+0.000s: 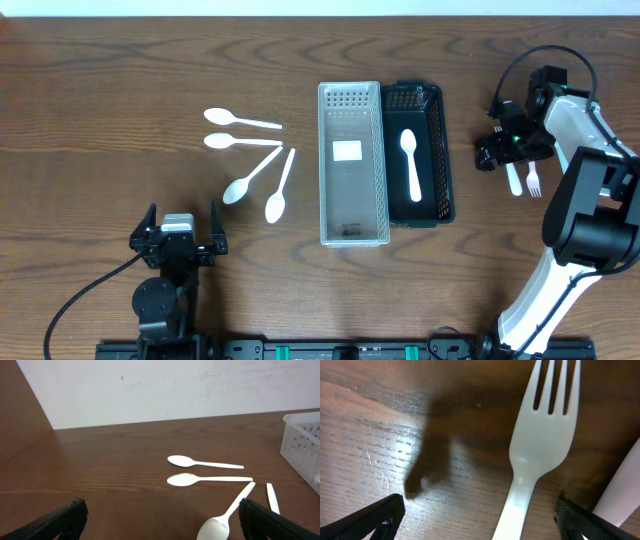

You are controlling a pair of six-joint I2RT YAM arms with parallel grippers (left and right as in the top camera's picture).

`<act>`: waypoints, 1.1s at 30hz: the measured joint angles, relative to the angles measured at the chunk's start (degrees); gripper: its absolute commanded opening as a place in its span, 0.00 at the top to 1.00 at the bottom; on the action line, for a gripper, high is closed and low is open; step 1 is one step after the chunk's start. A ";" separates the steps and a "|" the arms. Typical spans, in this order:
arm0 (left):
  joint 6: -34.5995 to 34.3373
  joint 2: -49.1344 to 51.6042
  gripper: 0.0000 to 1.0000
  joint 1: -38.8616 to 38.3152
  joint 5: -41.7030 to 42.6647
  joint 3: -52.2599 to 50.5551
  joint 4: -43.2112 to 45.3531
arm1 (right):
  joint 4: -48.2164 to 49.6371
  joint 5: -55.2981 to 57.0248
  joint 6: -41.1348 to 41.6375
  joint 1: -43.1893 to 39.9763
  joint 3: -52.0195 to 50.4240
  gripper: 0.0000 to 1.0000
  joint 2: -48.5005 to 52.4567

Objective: Pack container
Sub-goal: 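Return right gripper to the white fork and grasp it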

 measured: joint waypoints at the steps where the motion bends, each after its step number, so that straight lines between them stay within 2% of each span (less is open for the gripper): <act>1: 0.00 0.00 0.02 0.00 0.00 0.00 0.00 | 0.07 0.00 0.00 0.00 0.00 0.01 0.02; 3: 0.00 0.00 0.02 0.00 0.00 0.00 0.00 | 0.09 0.02 0.00 -0.04 0.00 0.05 0.04; 7: 0.00 0.00 0.02 0.00 0.00 0.00 0.00 | 0.11 0.04 -0.50 -0.15 -0.02 0.21 0.09; 10: 0.00 0.00 0.02 0.00 -0.02 0.00 0.00 | 0.11 0.07 -0.72 -0.26 -0.02 0.40 0.15; 14: 0.00 0.00 0.02 0.00 0.00 0.00 0.00 | 0.35 0.11 -0.70 -0.33 -0.02 0.58 0.26; 19: 0.00 0.00 0.02 0.00 0.00 0.00 0.00 | 0.81 0.22 -0.31 -0.46 -0.02 0.86 0.35; 21: 0.00 0.00 0.02 0.00 -0.02 0.00 0.00 | 1.07 0.31 0.37 -0.48 -0.02 0.93 0.37; 25: 0.00 0.00 0.02 0.00 0.00 0.00 0.00 | 1.11 0.22 1.09 -0.48 -0.02 0.99 0.37; 33: 0.00 0.00 0.02 0.00 0.00 0.00 0.00 | -1.92 0.26 1.97 -0.15 1.05 0.99 0.63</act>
